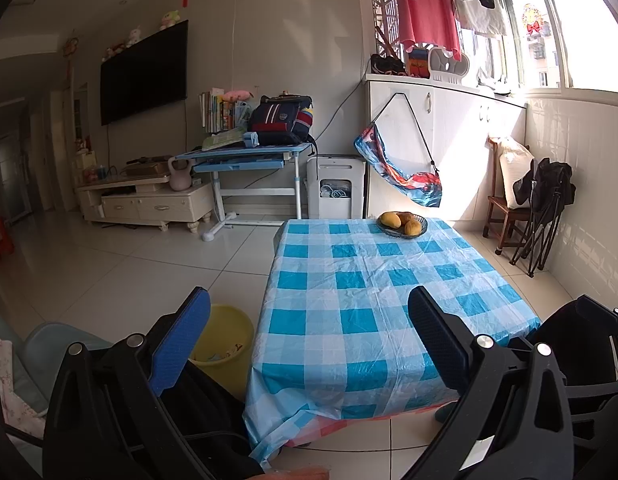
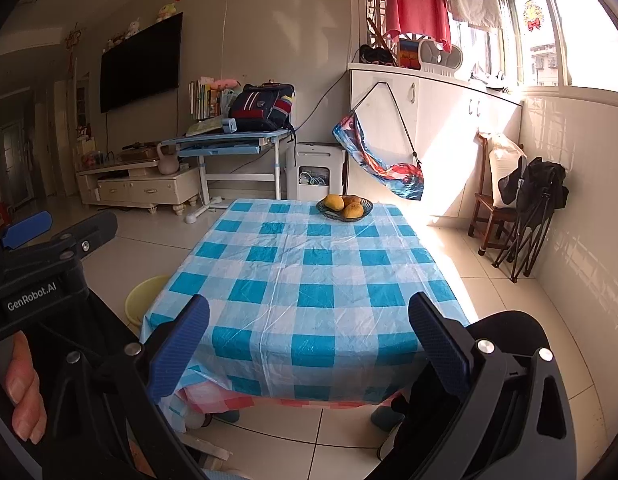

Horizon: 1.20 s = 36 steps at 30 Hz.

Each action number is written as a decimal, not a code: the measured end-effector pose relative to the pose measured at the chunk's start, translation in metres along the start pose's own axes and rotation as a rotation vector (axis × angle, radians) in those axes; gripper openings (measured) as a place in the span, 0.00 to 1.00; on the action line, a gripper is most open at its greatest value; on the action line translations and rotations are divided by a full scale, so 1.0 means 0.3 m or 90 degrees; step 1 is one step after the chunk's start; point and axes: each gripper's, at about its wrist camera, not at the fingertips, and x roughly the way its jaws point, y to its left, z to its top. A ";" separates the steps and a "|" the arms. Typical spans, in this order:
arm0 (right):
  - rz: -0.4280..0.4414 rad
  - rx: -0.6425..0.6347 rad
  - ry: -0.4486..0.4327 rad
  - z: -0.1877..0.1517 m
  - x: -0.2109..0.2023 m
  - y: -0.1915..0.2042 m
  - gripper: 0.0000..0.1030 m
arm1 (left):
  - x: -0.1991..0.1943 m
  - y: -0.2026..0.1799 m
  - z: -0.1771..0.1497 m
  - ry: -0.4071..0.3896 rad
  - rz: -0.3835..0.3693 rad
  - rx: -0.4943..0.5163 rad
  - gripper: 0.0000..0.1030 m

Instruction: Collect trash

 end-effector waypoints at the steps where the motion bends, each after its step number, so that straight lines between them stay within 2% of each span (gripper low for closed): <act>1: 0.000 0.000 0.000 0.000 0.001 0.000 0.93 | 0.000 0.000 0.000 0.000 0.000 0.000 0.93; 36: 0.000 0.000 0.007 -0.022 0.006 0.000 0.93 | -0.001 0.012 0.008 -0.004 0.003 0.002 0.93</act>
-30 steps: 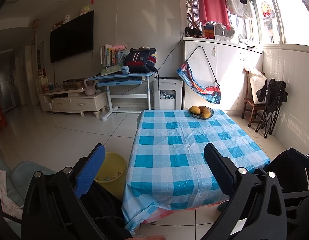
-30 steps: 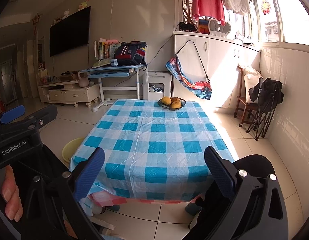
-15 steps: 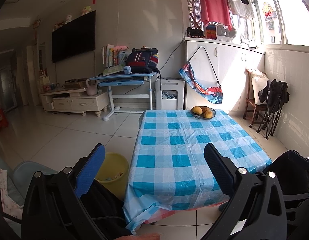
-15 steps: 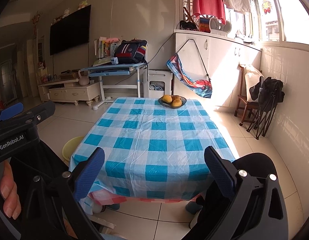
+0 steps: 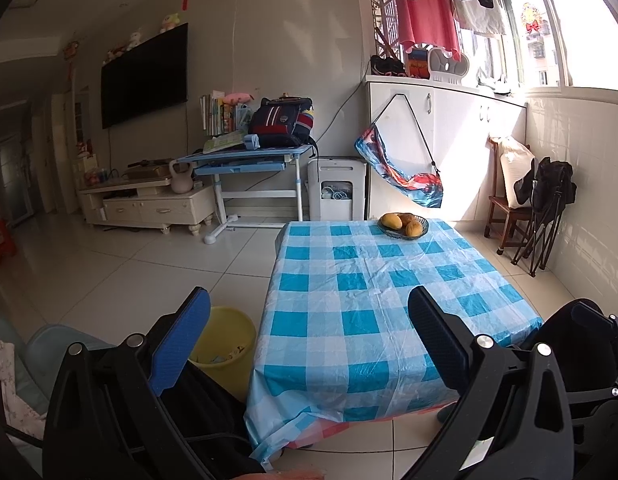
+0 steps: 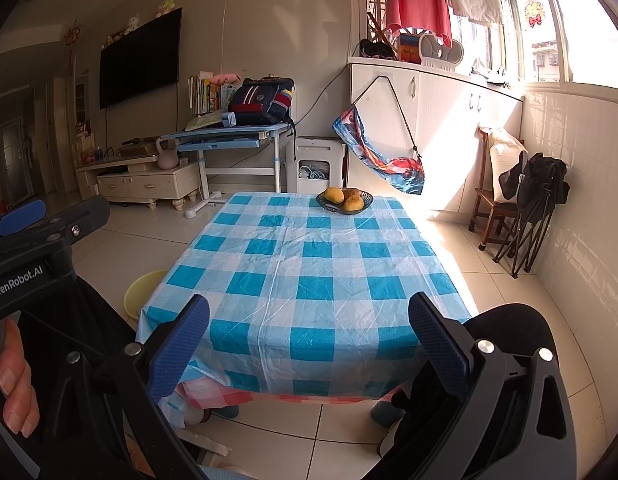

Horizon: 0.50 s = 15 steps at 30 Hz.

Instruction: Collect trash

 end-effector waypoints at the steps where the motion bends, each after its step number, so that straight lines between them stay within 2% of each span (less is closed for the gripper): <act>1: 0.000 0.000 0.000 -0.003 0.003 0.001 0.93 | -0.001 0.002 0.000 -0.001 -0.001 0.001 0.93; 10: 0.001 -0.001 0.002 -0.012 0.006 0.002 0.93 | -0.009 -0.011 0.002 -0.003 -0.006 0.001 0.93; 15: 0.001 -0.001 0.003 -0.016 0.008 0.002 0.93 | -0.022 -0.010 0.005 -0.022 -0.009 -0.004 0.93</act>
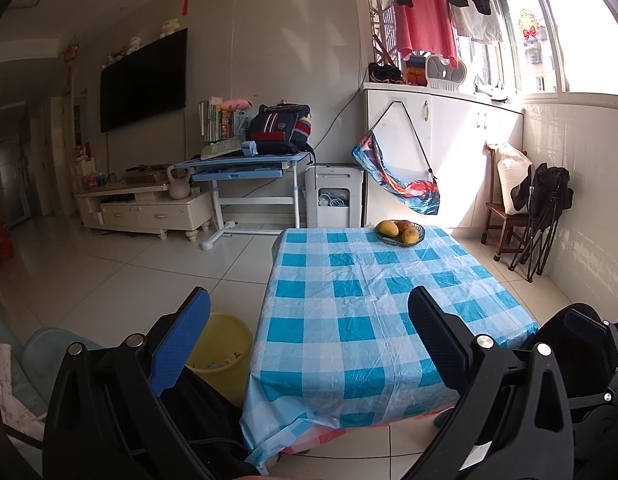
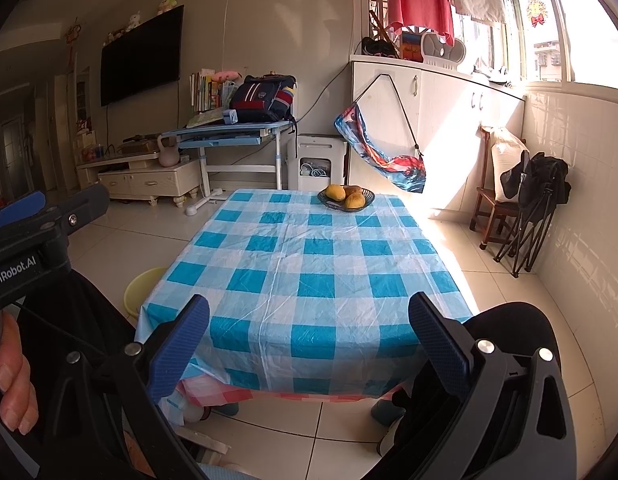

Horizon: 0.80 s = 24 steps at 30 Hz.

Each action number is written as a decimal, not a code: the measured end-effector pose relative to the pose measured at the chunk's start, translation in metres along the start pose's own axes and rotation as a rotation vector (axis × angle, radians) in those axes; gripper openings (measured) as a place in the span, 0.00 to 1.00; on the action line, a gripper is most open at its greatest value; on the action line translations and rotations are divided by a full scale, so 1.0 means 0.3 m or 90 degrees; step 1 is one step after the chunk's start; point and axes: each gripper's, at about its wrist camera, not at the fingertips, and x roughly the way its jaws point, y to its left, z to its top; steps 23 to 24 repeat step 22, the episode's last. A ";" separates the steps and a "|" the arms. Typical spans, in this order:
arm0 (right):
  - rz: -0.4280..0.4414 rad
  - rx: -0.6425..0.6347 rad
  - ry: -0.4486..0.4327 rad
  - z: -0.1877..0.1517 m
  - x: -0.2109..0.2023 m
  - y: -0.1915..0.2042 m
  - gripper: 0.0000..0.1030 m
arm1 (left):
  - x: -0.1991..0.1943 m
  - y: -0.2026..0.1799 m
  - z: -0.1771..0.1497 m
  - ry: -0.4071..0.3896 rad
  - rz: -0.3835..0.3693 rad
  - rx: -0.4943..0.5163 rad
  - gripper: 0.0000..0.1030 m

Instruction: Collect trash

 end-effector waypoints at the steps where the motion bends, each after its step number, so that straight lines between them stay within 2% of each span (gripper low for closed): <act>1: 0.000 0.000 0.000 0.000 0.000 0.000 0.93 | -0.001 0.001 0.000 -0.003 -0.004 -0.002 0.93; 6: 0.001 0.002 0.002 -0.009 0.003 -0.003 0.93 | 0.001 0.005 -0.004 -0.004 -0.033 -0.010 0.93; 11: -0.001 0.006 0.002 -0.024 0.010 -0.009 0.93 | -0.003 0.006 -0.006 -0.015 -0.025 -0.001 0.93; 17: -0.002 0.008 0.002 -0.023 0.016 -0.019 0.93 | 0.049 0.008 -0.016 0.047 -0.043 -0.012 0.93; 24: -0.002 0.009 0.002 -0.022 0.017 -0.019 0.93 | 0.066 0.010 -0.026 0.057 -0.045 -0.014 0.93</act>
